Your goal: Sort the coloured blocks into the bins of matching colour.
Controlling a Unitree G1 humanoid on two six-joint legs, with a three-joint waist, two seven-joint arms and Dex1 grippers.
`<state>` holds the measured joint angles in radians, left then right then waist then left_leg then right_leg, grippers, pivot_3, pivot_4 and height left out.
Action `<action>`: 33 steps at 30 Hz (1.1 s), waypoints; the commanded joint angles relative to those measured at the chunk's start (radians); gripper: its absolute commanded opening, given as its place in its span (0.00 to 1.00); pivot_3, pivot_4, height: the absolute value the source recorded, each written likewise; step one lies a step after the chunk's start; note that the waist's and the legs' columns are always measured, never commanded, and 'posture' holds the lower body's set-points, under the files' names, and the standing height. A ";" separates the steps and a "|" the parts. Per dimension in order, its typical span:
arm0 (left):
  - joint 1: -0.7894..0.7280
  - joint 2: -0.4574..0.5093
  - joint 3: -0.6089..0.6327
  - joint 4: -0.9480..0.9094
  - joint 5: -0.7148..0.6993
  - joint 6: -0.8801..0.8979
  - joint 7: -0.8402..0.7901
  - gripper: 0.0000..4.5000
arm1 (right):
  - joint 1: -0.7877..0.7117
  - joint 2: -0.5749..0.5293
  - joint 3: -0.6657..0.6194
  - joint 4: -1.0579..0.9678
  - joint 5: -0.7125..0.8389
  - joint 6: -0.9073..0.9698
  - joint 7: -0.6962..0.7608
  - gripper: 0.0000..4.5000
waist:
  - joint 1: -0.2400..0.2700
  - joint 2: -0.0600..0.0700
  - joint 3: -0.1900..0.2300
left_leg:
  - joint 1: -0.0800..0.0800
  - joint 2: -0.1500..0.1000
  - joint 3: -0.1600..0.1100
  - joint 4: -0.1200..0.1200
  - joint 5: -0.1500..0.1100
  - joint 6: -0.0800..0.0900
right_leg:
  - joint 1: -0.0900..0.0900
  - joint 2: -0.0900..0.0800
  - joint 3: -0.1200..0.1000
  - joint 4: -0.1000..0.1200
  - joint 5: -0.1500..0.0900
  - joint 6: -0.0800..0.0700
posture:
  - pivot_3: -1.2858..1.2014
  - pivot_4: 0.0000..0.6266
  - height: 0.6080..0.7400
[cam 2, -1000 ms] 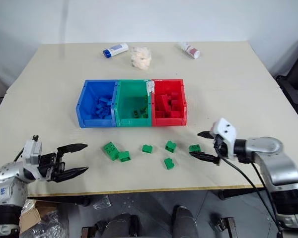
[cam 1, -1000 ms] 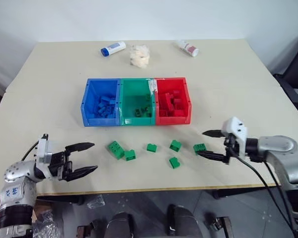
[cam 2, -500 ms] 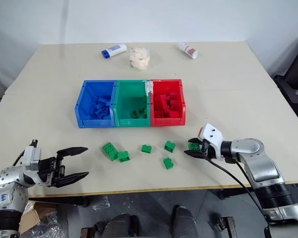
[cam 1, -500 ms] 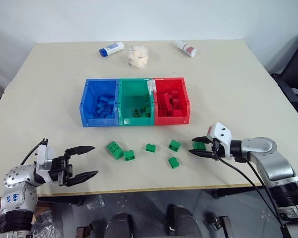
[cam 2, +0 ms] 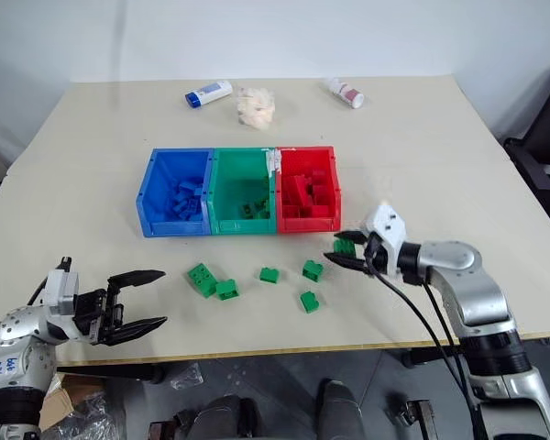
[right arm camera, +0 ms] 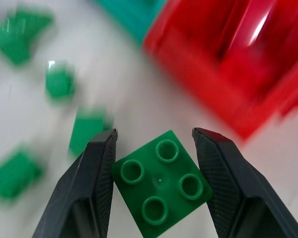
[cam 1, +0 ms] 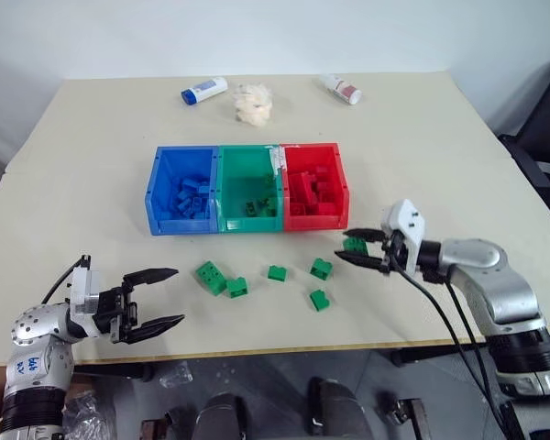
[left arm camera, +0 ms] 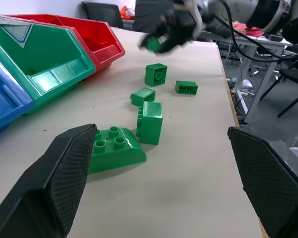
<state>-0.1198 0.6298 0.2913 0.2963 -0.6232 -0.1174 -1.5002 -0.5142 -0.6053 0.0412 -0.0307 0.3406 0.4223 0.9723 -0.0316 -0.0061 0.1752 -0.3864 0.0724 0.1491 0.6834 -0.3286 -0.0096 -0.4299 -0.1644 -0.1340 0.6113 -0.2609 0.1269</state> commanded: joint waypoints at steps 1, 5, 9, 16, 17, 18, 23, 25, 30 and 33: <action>-0.035 -0.008 -0.008 0.014 0.002 -0.014 -0.023 1.00 | -0.125 0.091 0.044 0.049 -0.025 -0.029 -0.047 0.46 | 0.000 0.000 0.000 | 0.000 0.000 0.000 0.000 0.000 0.000 | 0.000 0.000 0.000 0.001 0.000 0.000 | 0.52 0.24 1.00; -0.060 -0.013 -0.023 0.024 0.009 -0.017 -0.021 1.00 | -0.294 0.235 0.087 0.236 -0.080 -0.109 -0.108 0.46 | -0.002 0.000 0.000 | 0.000 0.000 0.000 0.000 0.000 0.000 | -0.001 0.000 0.000 0.001 0.000 0.000 | 0.52 0.24 1.00; -0.074 -0.023 -0.036 0.015 0.013 -0.019 -0.009 1.00 | -0.470 0.375 0.098 0.508 -0.149 -0.241 -0.181 0.46 | -0.015 0.000 0.000 | -0.001 0.000 0.001 0.000 0.000 0.000 | -0.001 0.000 0.000 0.001 0.000 0.000 | 0.52 0.24 1.00; -0.078 -0.030 -0.038 0.004 0.017 -0.023 -0.001 1.00 | -0.596 0.482 0.086 0.784 -0.201 -0.387 -0.227 0.75 | -0.028 0.000 0.000 | -0.001 0.000 0.001 -0.001 0.000 0.000 | -0.001 0.000 0.000 0.001 0.000 0.000 | 0.52 0.24 1.00; -0.079 -0.028 -0.036 0.006 0.017 -0.024 -0.002 1.00 | -0.591 0.480 0.083 0.777 -0.200 -0.395 -0.217 0.83 | -0.028 0.000 0.000 | -0.001 0.000 0.001 -0.001 0.000 0.000 | -0.001 0.000 0.000 0.001 0.000 0.000 | 0.52 0.24 1.00; -0.080 -0.027 -0.035 0.009 0.017 -0.024 -0.002 1.00 | -0.583 0.474 0.081 0.764 -0.196 -0.399 -0.204 0.91 | -0.029 0.000 0.000 | -0.001 0.000 0.001 -0.001 0.000 0.000 | -0.001 0.000 0.000 0.001 0.000 0.000 | 0.52 0.24 1.00; -0.088 -0.026 -0.034 0.021 0.018 -0.026 -0.005 1.00 | -0.494 0.406 0.084 0.610 -0.163 -0.319 -0.095 1.00 | -0.028 0.000 0.000 | -0.001 0.000 0.000 -0.001 0.000 -0.001 | -0.001 0.000 0.000 0.001 0.000 0.000 | 0.52 0.24 1.00; -0.092 -0.028 -0.036 0.025 0.019 -0.027 -0.006 1.00 | -0.442 0.369 0.074 0.527 -0.147 -0.294 -0.067 1.00 | -0.025 0.000 0.000 | -0.001 0.000 0.000 -0.001 0.000 0.000 | -0.001 0.000 0.000 0.001 0.000 0.000 | 0.52 0.24 1.00; -0.101 -0.031 -0.039 0.036 0.019 -0.029 -0.015 1.00 | -0.232 0.198 0.036 0.192 -0.025 -0.203 0.099 1.00 | -0.022 0.000 0.000 | -0.001 0.000 0.000 -0.001 0.000 0.000 | -0.001 0.000 0.000 0.000 0.000 0.000 | 0.52 0.24 1.00; -0.106 -0.028 -0.038 0.047 0.020 -0.031 -0.022 1.00 | -0.074 0.028 -0.007 -0.009 0.062 -0.099 0.209 1.00 | -0.019 0.000 0.000 | -0.001 0.000 0.000 -0.001 0.000 0.000 | -0.001 0.000 0.000 0.000 0.000 0.000 | 0.52 0.24 1.00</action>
<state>-0.2286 0.5953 0.2403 0.3373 -0.6000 -0.1399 -1.4996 -0.6281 -0.5184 0.0784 0.0825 0.3368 0.2708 1.1167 -0.0505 -0.0058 0.1754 -0.3877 0.0721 0.1488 0.6826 -0.3288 -0.0099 -0.4307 -0.1641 -0.1342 0.6113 -0.2608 0.1273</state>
